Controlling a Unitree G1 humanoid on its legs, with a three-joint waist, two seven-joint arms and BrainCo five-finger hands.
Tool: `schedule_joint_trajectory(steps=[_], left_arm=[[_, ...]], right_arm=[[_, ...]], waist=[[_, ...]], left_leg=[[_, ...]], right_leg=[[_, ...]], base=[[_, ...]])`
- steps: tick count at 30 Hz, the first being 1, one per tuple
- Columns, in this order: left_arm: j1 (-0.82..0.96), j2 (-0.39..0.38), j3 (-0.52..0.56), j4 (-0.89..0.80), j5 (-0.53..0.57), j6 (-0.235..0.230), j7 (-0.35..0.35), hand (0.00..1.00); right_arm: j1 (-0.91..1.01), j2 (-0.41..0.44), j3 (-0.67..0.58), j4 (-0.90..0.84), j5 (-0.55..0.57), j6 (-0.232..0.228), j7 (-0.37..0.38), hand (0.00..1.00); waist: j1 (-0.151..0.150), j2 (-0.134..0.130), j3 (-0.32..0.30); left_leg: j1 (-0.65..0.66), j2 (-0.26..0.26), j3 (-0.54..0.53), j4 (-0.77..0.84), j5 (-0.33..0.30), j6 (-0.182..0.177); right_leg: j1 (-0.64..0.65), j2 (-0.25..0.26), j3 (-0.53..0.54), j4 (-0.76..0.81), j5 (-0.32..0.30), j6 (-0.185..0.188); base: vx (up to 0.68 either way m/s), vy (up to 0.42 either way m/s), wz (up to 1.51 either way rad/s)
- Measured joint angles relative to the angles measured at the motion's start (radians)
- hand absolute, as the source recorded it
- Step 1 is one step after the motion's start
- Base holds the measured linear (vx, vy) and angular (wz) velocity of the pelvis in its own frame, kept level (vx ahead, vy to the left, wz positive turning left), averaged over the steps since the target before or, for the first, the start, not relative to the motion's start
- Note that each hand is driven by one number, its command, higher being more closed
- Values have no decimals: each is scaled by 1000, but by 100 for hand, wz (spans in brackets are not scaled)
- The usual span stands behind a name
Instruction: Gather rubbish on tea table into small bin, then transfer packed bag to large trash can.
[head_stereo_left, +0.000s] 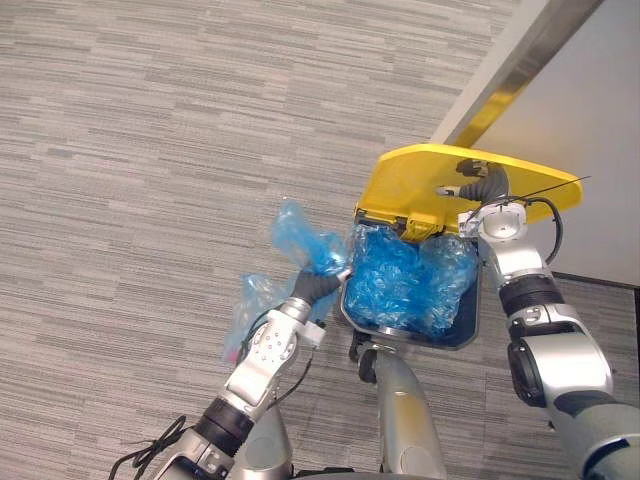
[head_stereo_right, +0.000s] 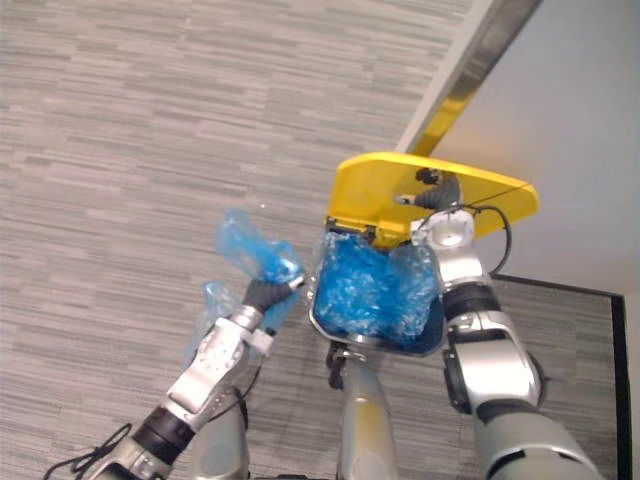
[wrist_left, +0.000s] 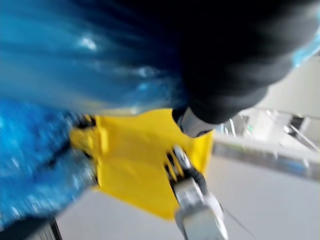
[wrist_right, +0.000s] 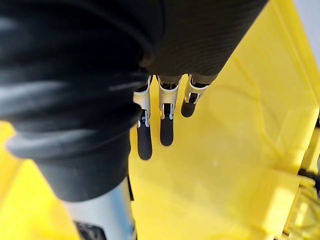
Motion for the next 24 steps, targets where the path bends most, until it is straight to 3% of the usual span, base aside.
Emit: schedule_joint_trajectory(steps=[12,20,24], left_arm=[[-245,-102,-66,61,10,3,52,100],[-391,-126,-52,249,40,35,77,100],[-453,-134,-48,371,41,66,77,100]], right_arm=[[-11,44,46,-225,-2,-14,-30,0],[-12,45,99,-337,-2,-23,-28,0],[-14,46,121,-406,2,-58,-28,0]], waist=[[-13,0,0],[-40,-4,1],[-48,-14,5]], left_leg=[[-34,24,43,44,-24,12],[-70,35,75,45,-27,6],[-103,50,92,38,-25,0]], right_leg=[[-27,33,28,-48,46,-1],[-85,51,54,-52,57,-2],[-129,71,59,-67,67,-5]], base=[[-25,7,-13],[6,-18,-12],[44,-48,-15]])
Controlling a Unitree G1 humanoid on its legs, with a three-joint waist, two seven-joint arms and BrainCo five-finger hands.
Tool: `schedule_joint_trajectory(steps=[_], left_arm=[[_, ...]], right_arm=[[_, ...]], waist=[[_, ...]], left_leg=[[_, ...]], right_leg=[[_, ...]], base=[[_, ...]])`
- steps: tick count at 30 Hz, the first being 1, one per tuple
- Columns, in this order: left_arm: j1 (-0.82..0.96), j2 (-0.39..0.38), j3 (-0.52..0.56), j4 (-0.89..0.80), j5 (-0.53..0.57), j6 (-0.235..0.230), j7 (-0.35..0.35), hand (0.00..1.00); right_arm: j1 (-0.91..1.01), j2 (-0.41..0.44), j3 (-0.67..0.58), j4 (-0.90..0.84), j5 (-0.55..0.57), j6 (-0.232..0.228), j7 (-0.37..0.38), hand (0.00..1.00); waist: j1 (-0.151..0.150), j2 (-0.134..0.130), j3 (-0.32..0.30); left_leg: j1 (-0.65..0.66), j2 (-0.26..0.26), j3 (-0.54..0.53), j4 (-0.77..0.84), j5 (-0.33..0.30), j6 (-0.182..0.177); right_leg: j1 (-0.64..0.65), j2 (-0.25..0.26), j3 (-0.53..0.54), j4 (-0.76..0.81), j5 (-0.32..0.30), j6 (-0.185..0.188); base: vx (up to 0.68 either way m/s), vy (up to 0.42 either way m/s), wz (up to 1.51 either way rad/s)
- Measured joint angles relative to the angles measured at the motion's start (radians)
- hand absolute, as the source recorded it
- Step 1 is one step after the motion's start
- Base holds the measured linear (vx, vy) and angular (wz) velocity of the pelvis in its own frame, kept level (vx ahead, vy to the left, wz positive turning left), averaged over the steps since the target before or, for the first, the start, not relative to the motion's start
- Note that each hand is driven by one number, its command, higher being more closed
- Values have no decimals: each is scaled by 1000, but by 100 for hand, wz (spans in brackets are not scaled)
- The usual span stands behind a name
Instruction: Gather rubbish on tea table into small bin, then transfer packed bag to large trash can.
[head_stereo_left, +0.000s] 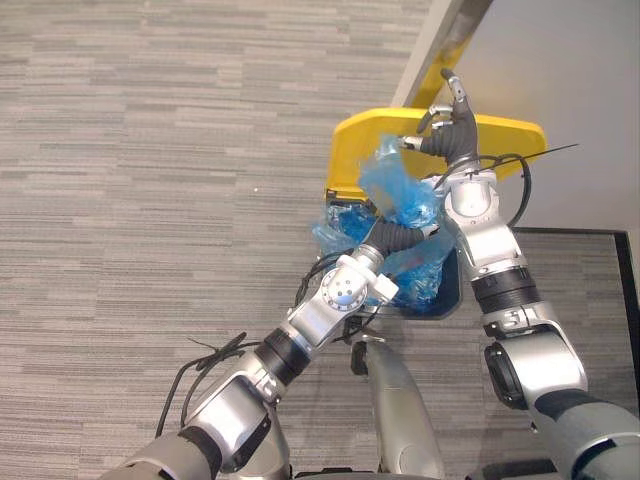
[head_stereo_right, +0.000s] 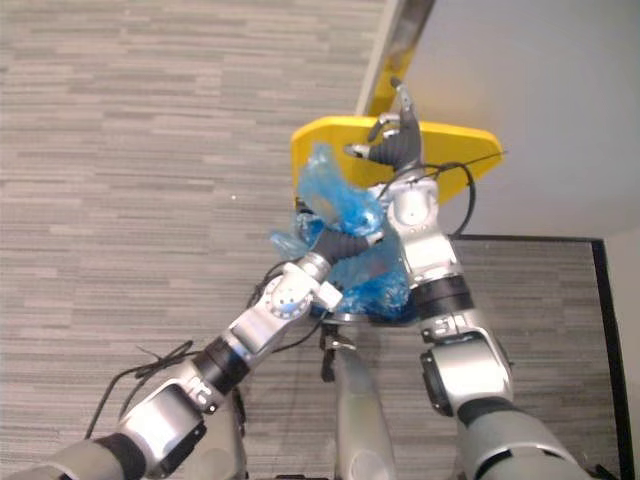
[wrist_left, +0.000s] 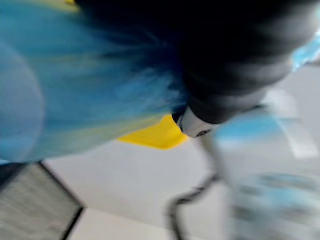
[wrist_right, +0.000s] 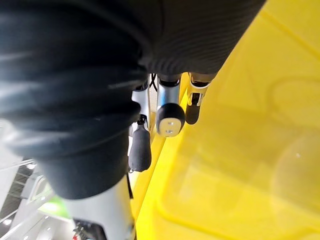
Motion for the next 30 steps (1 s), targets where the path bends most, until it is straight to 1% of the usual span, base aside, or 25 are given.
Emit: schedule_joint_trajectory(steps=[1,2,3,4,5,6,8,10,11,13,14,17,21,30], left_arm=[[-12,0,10,18,0,11,0,100],[-35,-3,20,54,0,16,0,100],[-42,-4,21,62,0,16,0,100],[-66,-9,22,79,1,16,0,100],[-74,-10,30,86,6,16,0,100],[-92,-13,43,108,20,16,0,100],[-103,-13,67,161,58,18,-1,100],[-103,-12,96,206,103,30,0,100],[-102,-12,118,249,139,41,0,0],[-100,-12,157,285,184,59,0,0],[-98,-11,197,302,214,67,2,0],[-85,-6,258,319,286,86,23,0],[-76,-6,273,340,348,104,35,0],[-63,-7,262,339,373,104,42,0]], right_arm=[[-7,3,9,-11,9,-16,0,0],[-12,4,23,-15,18,-33,0,0],[-13,4,25,-17,18,-36,0,0],[-20,4,28,-34,26,-40,-1,0],[-24,5,30,-39,38,-44,-2,0],[-31,5,35,-46,40,-57,-4,0],[-38,5,43,-52,40,-77,-7,0],[-48,5,48,-63,42,-86,-10,0],[-48,6,51,-79,42,-90,-15,0],[-49,6,59,-88,42,-105,-22,0],[-54,6,66,-99,42,-116,-26,0],[-69,15,89,-97,41,-117,-30,0],[-82,17,111,-89,39,-119,-31,0],[-106,14,159,-79,36,-121,-24,0]], waist=[[0,-9,5],[-6,-10,6],[-8,-12,6],[-11,-20,10],[-14,-24,12],[-19,-32,17],[-29,-39,20],[-35,-49,26],[-40,-50,26],[-43,-51,27],[-43,-56,30],[-47,-58,34],[-52,-58,34],[-55,-58,34]], left_leg=[[-3,5,15,-1,0,0],[-13,13,14,-1,0,-1],[-16,14,14,-1,0,-1],[-26,15,18,-1,0,-1],[-33,16,18,-1,0,-1],[-45,18,19,2,-1,-1],[-63,31,18,11,-3,-5],[-74,32,19,14,-4,-6],[-88,34,17,17,-4,-7],[-102,37,17,25,-4,-7],[-111,41,22,30,-6,-10],[-111,52,25,40,-13,-18],[-110,61,27,41,-14,-19],[-98,62,35,17,-5,-12]], right_leg=[[-10,6,3,-2,4,-2],[-16,14,3,-12,6,-1],[-18,16,3,-15,8,-2],[-31,17,4,-16,10,-4],[-36,17,4,-17,10,-4],[-47,19,4,-20,12,-3],[-55,30,2,-33,19,-6],[-65,31,2,-34,22,-10],[-75,32,2,-34,22,-11],[-88,34,2,-34,26,-17],[-98,35,3,-33,28,-17],[-98,49,5,-34,30,-18],[-99,54,5,-34,31,-20],[-99,56,5,-34,31,-21]], base=[[82,-56,-23],[61,-32,-17],[60,-23,-7],[47,-15,-4],[57,-18,-5],[40,-14,-3],[59,-8,-6],[62,0,-4],[52,1,-2],[44,0,-4],[45,-4,-8],[39,-1,-11],[42,-12,-4],[34,-16,2]])
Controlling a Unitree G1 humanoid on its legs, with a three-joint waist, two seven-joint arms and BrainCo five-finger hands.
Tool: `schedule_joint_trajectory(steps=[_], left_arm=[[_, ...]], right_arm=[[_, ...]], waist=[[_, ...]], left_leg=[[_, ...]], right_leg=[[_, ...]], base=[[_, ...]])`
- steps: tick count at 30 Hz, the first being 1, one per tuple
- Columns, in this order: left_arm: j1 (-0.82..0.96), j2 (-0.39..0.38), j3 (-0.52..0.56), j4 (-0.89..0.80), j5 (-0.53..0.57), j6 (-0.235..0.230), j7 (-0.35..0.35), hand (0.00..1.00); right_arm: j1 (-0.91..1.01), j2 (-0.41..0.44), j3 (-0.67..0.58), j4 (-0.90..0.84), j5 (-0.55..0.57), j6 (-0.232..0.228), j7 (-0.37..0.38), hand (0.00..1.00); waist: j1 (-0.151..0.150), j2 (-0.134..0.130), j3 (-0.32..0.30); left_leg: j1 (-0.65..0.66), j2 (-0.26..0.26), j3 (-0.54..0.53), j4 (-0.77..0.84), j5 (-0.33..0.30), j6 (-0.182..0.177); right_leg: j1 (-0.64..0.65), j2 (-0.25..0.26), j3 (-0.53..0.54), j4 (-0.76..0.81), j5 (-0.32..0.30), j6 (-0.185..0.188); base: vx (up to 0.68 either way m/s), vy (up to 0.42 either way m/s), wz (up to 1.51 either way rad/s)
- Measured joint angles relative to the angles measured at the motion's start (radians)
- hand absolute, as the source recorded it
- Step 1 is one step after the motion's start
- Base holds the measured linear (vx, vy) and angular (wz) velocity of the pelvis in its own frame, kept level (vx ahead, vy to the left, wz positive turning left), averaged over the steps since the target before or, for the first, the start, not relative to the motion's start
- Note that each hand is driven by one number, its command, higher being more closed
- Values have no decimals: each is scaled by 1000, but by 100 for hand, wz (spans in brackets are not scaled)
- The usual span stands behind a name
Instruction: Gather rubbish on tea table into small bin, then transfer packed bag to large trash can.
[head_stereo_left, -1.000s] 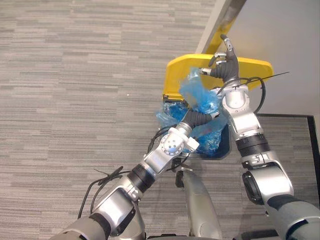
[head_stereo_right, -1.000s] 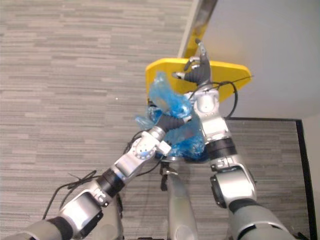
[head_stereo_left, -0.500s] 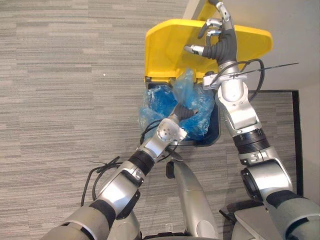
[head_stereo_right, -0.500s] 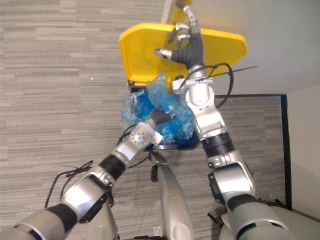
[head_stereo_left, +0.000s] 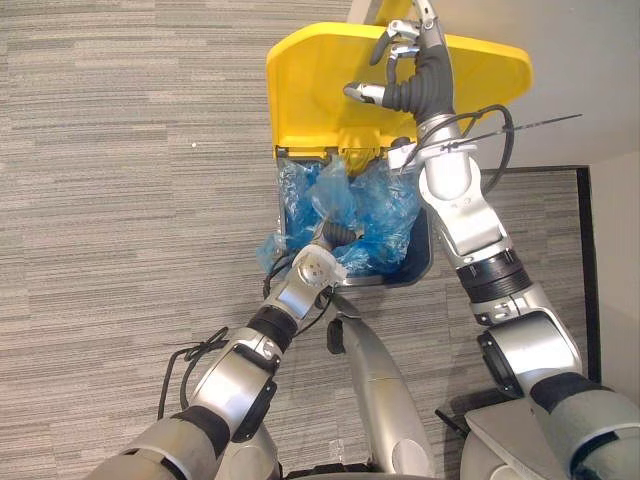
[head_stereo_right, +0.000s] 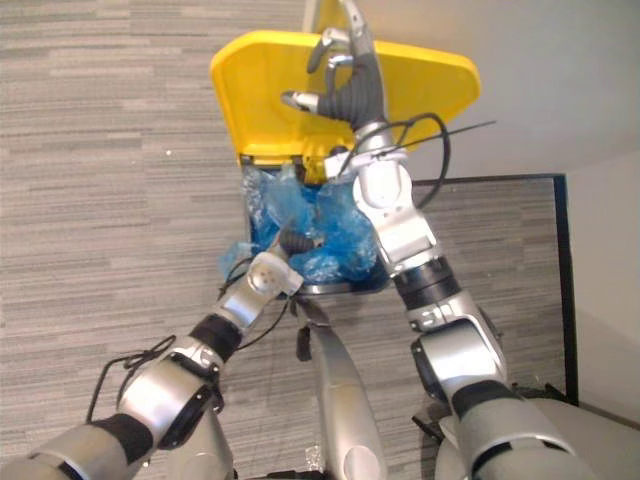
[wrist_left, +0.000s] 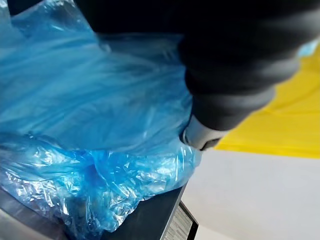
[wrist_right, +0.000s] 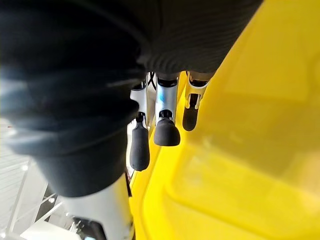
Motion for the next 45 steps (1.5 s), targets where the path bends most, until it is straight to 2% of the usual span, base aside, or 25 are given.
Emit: schedule_joint_trajectory(steps=[6,10,12,13,14,15,16,18,23,27,29,31,34,37,38,41,42,43,44,45], left_arm=[[-1,1,-40,-48,-3,0,1,0],[8,4,-48,-131,-17,-4,5,0],[38,6,-47,-189,-21,-7,21,0],[61,15,-48,-230,-21,-9,21,0],[92,24,-48,-265,-17,-10,21,0],[101,25,-48,-274,-16,-10,21,0],[113,28,-48,-288,-12,-10,21,0],[173,74,-46,-331,1,-9,20,0],[303,134,-15,-403,10,-22,17,0],[446,184,79,-415,6,-38,9,0],[510,208,136,-396,-10,-48,-6,0],[571,222,216,-298,-46,-49,-17,0],[626,237,276,-185,-69,-41,-27,0],[667,229,316,-68,-72,-33,-43,0],[667,213,330,-22,-71,-27,-47,0],[679,186,348,25,-67,-22,-49,0],[690,169,356,49,-61,-21,-49,0],[697,162,357,79,-61,-18,-51,0],[705,160,359,87,-65,-17,-53,0],[710,164,361,92,-63,-17,-54,0]], right_arm=[[6,-1,6,2,-3,5,5,0],[74,0,0,1,-19,9,12,0],[130,5,-5,-10,-48,8,19,0],[167,14,-10,-21,-72,6,21,0],[227,23,-6,-26,-94,25,44,0],[245,25,-7,-21,-102,32,48,0],[274,29,-10,-16,-115,18,45,0],[326,63,-25,-37,-129,22,48,0],[435,76,-57,-17,-164,24,58,0],[504,97,-78,43,-200,16,63,0],[525,97,-85,69,-200,11,67,0],[557,98,-87,95,-201,10,84,0],[593,105,-96,116,-209,11,103,0],[640,138,-113,137,-238,42,128,0],[656,154,-116,157,-237,50,134,0],[718,195,-112,193,-238,74,151,0],[739,212,-110,219,-239,88,161,0],[762,221,-108,238,-239,93,165,0],[785,219,-107,250,-240,95,168,0],[813,217,-111,275,-240,96,169,0]], waist=[[6,1,-1],[20,2,-5],[26,2,-6],[35,2,-8],[57,2,-20],[62,2,-22],[69,3,-23],[76,2,-23],[92,3,-27],[103,5,-40],[107,6,-41],[118,6,-44],[126,7,-45],[128,8,-45],[129,7,-45],[132,-6,-43],[136,0,-40],[137,17,-35],[127,19,-34],[115,5,-41]], left_leg=[[0,-8,-11,-6,16,-9],[29,-10,-34,-16,27,-11],[51,-19,-40,-37,37,-1],[62,-21,-41,-47,42,5],[70,-22,-45,-58,49,7],[70,-25,-49,-62,52,8],[70,-28,-55,-68,56,12],[95,-38,-64,-88,73,7],[138,-62,-84,-98,81,17],[174,-84,-111,-113,86,27],[193,-89,-125,-123,92,37],[222,-89,-143,-134,96,43],[239,-90,-162,-126,96,43],[241,-94,-163,-58,79,59],[241,-105,-159,-49,78,57],[249,-142,-132,-58,86,70],[256,-140,-126,-66,100,93],[266,-115,-73,-71,110,94],[277,-101,-53,-81,127,79],[282,-98,-48,-109,157,52]], right_leg=[[7,-7,-7,0,0,-1],[48,-13,-25,-1,-3,-5],[75,-24,-32,-8,-5,-5],[89,-25,-34,-16,-4,-4],[97,-27,-39,-18,-4,-4],[98,-30,-42,-18,-4,-4],[101,-34,-48,-18,-5,-5],[123,-45,-58,-17,-7,-4],[181,-72,-66,-16,-9,0],[226,-92,-74,-19,-9,2],[252,-98,-85,-23,-9,3],[286,-100,-100,-23,-17,13],[313,-103,-112,-15,-25,19],[340,-111,-109,-18,-21,25],[353,-114,-100,-47,-6,47],[393,-115,-89,-162,1,73],[391,-121,-93,-172,-39,130],[350,-135,-116,-51,-31,54],[329,-145,-108,85,-27,-10],[308,-157,-82,290,-58,-39]], base=[[37,-11,7],[24,-17,17],[16,-15,22],[17,-26,17],[22,-31,15],[19,-24,17],[25,-26,22],[30,-24,18],[-20,12,19],[-40,8,17],[-46,-24,20],[-27,-34,16],[-42,-30,11],[-123,15,-5],[-179,62,-11],[-183,99,-38],[-234,105,-97],[-241,82,-92],[-225,-26,-55],[-116,-86,-1]])
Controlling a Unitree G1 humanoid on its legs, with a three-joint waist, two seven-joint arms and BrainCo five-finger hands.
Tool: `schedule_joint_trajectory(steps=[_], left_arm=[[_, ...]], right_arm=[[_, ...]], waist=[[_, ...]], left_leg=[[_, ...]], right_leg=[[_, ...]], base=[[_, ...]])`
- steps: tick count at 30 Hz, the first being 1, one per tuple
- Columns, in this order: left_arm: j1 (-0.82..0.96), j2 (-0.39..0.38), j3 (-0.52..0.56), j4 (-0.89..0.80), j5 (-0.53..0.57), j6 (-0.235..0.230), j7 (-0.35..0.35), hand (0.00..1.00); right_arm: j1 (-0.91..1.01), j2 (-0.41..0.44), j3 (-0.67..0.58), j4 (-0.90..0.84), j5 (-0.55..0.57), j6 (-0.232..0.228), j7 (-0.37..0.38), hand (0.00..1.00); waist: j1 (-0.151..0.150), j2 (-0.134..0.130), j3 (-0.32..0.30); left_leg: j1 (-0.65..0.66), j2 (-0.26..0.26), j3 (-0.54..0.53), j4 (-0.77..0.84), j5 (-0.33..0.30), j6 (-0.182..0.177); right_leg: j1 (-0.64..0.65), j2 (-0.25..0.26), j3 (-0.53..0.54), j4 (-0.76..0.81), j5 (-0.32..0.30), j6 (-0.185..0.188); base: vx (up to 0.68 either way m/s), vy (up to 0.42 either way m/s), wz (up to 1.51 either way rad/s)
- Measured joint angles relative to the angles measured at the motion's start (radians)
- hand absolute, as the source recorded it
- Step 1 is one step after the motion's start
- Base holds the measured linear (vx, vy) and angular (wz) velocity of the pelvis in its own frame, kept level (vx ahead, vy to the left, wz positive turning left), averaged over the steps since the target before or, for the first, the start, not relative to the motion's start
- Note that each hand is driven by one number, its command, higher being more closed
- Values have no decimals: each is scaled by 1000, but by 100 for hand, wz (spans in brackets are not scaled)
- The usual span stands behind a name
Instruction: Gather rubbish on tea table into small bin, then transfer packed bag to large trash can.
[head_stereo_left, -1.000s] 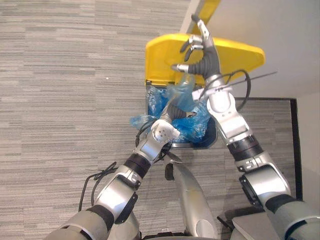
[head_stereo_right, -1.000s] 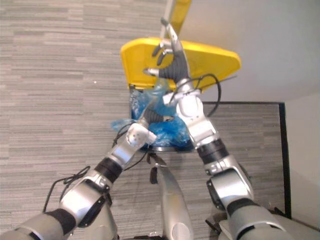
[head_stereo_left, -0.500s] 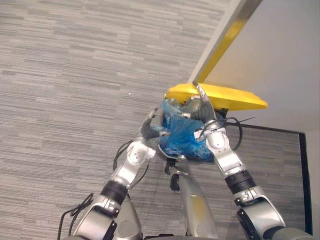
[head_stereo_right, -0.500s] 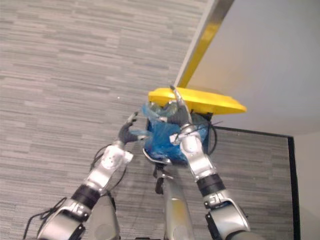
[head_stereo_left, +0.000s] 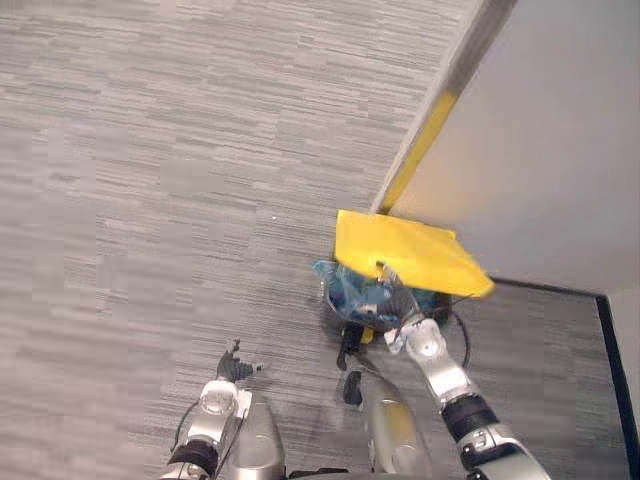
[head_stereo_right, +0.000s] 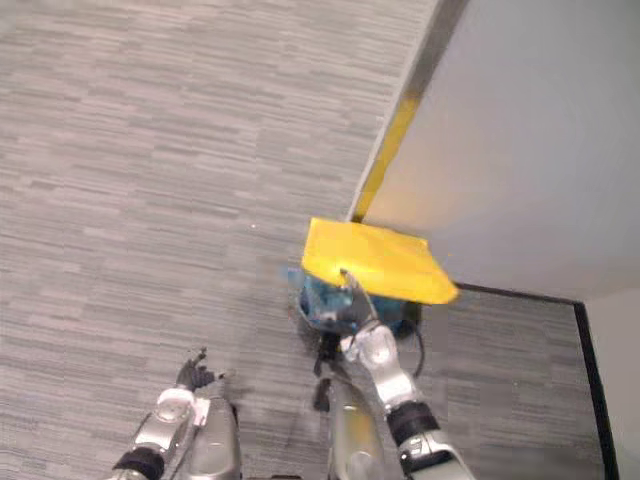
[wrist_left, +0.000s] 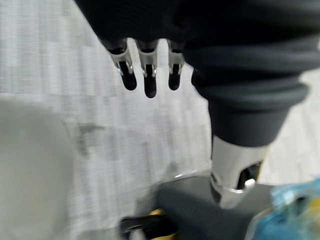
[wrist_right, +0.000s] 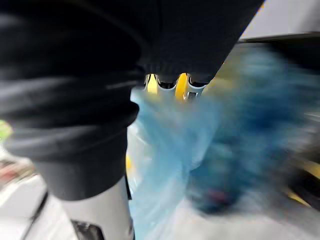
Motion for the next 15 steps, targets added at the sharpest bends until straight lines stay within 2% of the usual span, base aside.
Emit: schedule_joint_trajectory(steps=[1,2,3,4,5,6,7,8,9,10,11,13,15], left_arm=[[6,8,-5,7,0,7,-1,0],[13,17,-7,5,0,9,-4,0],[16,12,3,2,0,15,-7,0],[27,-17,5,3,0,17,-10,0],[45,-37,10,0,1,14,-12,0],[68,-45,13,-12,2,14,-16,0],[69,-40,23,-16,1,14,-15,0],[63,-45,45,-11,1,15,-14,0],[62,-45,59,-5,1,16,-15,0],[67,-65,78,14,1,16,-18,0],[65,-77,84,23,-1,16,-17,0],[65,-107,82,52,-10,17,-22,0],[72,-119,82,66,-28,17,-26,0]], right_arm=[[45,2,-9,15,-1,1,1,0],[81,5,-12,22,-5,0,1,0],[106,9,-14,53,-23,-8,4,0],[111,5,-36,96,-36,-4,6,0],[133,3,-55,99,-38,-6,6,0],[185,19,-81,120,-39,-21,2,0],[232,46,-111,169,-39,-17,-3,0],[240,59,-123,209,-33,-10,-1,0],[239,62,-134,221,-38,-9,-6,0],[240,67,-153,256,-38,-10,-10,0],[230,64,-163,279,-38,-10,-13,0],[209,56,-200,328,-27,-7,-18,0],[203,45,-222,365,-26,-3,-23,0]], waist=[[-9,-9,-5],[-20,-44,-26],[-36,-48,-34],[-43,-4,-48],[-36,7,-52],[-47,-3,-72],[-43,-37,-96],[-35,-48,-105],[-33,-54,-121],[-34,-30,-158],[-36,-21,-167],[-51,17,-187],[-49,48,-214]], left_leg=[[13,-10,-3,-27,23,-15],[9,-36,-9,-33,26,-17],[-19,-58,-32,5,15,-35],[-40,-78,-12,27,2,29],[-6,-103,49,-15,13,69],[48,-119,101,-82,1,90],[58,-130,115,-95,6,94],[58,-126,121,-99,13,79],[60,-122,132,-114,24,67],[42,-111,156,-152,50,55],[43,-108,161,-170,63,55],[65,-123,167,-260,124,48],[92,-128,166,-341,168,44]], right_leg=[[18,-14,41,174,-52,6],[57,-18,76,159,-138,37],[88,8,65,48,-189,34],[141,38,36,-91,-132,64],[130,25,17,5,-147,35],[151,-9,58,159,-157,29],[201,-40,122,171,-203,86],[228,-26,132,107,-237,115],[245,-18,131,46,-247,110],[256,8,129,-70,-255,85],[256,16,129,-97,-242,69],[260,26,131,-152,-210,65],[280,39,126,-209,-182,62]], base=[[-52,-154,20],[15,-133,26],[-18,-152,-13],[-19,-68,-58],[-42,-1,-69],[50,-16,-46],[12,-114,-25],[26,-179,-29],[-22,-140,-54],[1,-86,-51],[-3,-81,-41],[7,-56,-7],[30,-27,4]])
